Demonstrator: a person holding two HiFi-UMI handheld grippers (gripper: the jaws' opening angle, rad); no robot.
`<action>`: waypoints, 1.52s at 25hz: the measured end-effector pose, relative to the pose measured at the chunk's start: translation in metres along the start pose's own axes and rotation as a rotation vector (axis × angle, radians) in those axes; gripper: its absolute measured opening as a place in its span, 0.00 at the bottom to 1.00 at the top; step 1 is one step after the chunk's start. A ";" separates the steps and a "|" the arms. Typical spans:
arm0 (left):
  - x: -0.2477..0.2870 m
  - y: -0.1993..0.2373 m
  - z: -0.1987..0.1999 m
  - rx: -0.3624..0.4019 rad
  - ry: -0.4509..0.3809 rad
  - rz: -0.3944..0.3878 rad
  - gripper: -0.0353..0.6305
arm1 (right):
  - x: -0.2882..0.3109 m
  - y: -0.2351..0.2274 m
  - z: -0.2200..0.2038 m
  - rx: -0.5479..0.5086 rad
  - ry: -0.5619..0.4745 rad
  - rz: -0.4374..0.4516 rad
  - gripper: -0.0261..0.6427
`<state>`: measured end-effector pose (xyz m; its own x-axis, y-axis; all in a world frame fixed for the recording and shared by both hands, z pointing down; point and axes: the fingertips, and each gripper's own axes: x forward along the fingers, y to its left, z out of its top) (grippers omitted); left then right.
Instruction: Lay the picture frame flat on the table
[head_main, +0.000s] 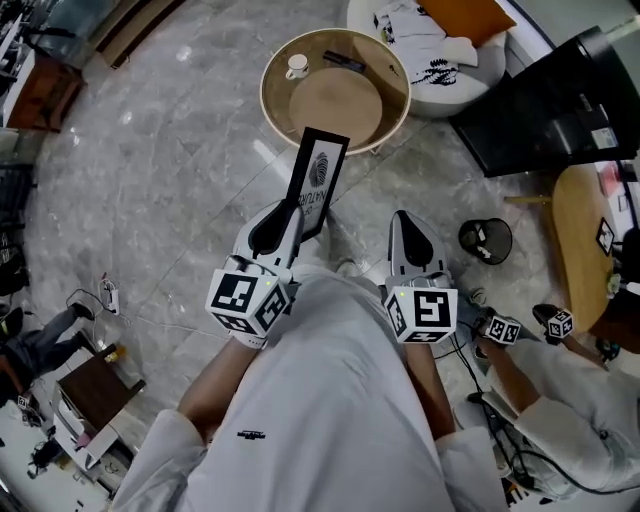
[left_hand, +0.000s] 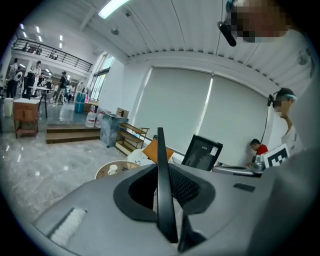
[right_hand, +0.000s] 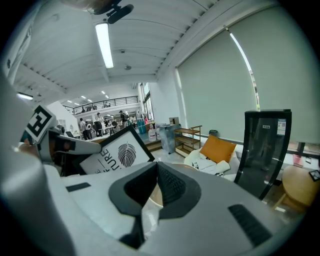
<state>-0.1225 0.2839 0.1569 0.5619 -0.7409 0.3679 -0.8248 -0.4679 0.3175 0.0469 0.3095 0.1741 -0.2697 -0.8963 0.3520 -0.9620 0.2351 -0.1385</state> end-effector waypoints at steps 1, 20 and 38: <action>0.011 0.008 0.005 -0.002 0.006 -0.008 0.15 | 0.012 -0.001 0.005 -0.003 0.003 -0.004 0.05; 0.176 0.144 0.114 0.009 0.102 -0.145 0.15 | 0.224 -0.020 0.083 -0.006 0.068 -0.120 0.05; 0.251 0.135 0.088 -0.035 0.219 -0.136 0.15 | 0.269 -0.078 0.056 0.021 0.156 -0.076 0.05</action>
<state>-0.0982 -0.0079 0.2156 0.6708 -0.5488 0.4988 -0.7403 -0.5359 0.4059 0.0513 0.0288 0.2281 -0.2008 -0.8415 0.5015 -0.9793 0.1595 -0.1245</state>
